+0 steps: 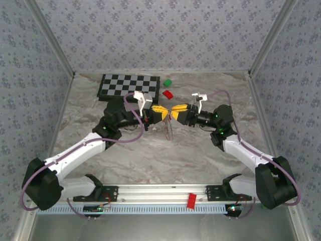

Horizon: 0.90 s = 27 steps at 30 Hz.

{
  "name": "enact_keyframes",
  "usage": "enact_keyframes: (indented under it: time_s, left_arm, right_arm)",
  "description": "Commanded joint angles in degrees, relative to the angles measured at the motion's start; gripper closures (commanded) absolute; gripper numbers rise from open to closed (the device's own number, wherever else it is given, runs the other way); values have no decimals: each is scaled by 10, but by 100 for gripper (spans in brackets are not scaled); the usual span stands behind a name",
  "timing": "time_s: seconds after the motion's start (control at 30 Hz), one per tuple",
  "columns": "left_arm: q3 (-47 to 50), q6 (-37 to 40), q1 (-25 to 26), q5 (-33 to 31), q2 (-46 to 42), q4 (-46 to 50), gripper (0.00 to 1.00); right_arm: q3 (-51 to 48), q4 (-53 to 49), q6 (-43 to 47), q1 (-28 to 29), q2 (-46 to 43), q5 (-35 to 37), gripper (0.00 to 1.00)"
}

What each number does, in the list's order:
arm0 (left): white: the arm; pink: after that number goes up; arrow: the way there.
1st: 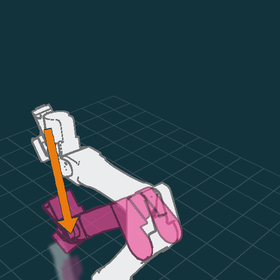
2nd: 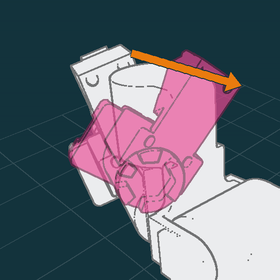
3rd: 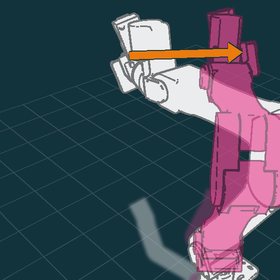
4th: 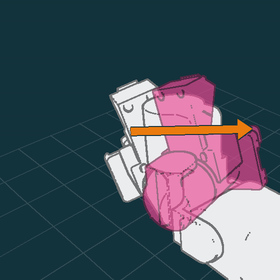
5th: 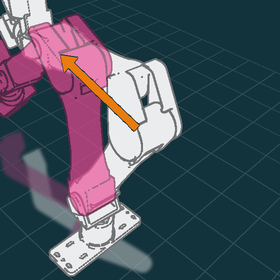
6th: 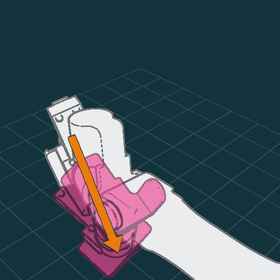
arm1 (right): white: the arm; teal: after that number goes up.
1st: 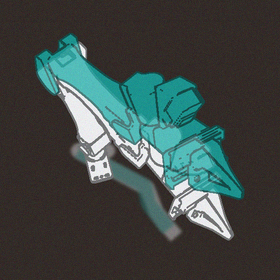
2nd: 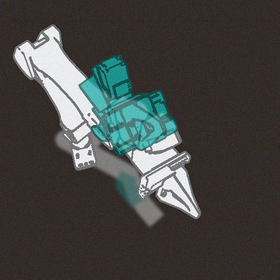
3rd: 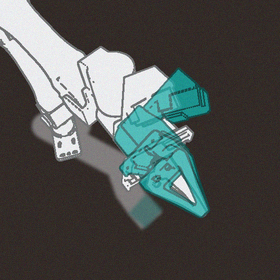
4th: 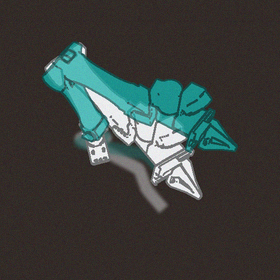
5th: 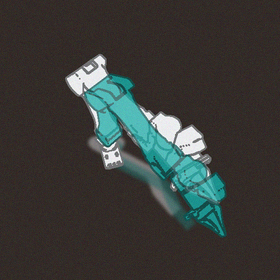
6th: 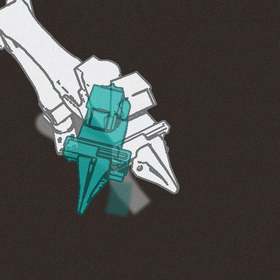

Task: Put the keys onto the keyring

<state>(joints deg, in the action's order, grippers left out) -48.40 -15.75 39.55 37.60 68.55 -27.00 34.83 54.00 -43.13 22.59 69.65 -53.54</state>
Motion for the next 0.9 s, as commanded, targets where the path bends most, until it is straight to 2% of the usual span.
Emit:
enact_keyframes:
  time_s: [0.0, 0.3, 0.6, 0.87]
  left_arm:
    - [-11, 5, 5, 0, -12, -19, 100]
    - [-14, 8, 6, -2, -12, -12, 100]
    - [-16, 12, 6, -4, -11, -8, 100]
    - [-18, 12, 7, -4, -10, -7, 100]
  right_arm:
    - [-6, 52, -22, -9, -9, -2, 63]
    - [-19, 83, -41, -20, -19, 15, 63]
    - [-9, 96, -48, -8, -16, -26, 63]
    - [2, 70, -28, 5, -5, -42, 71]
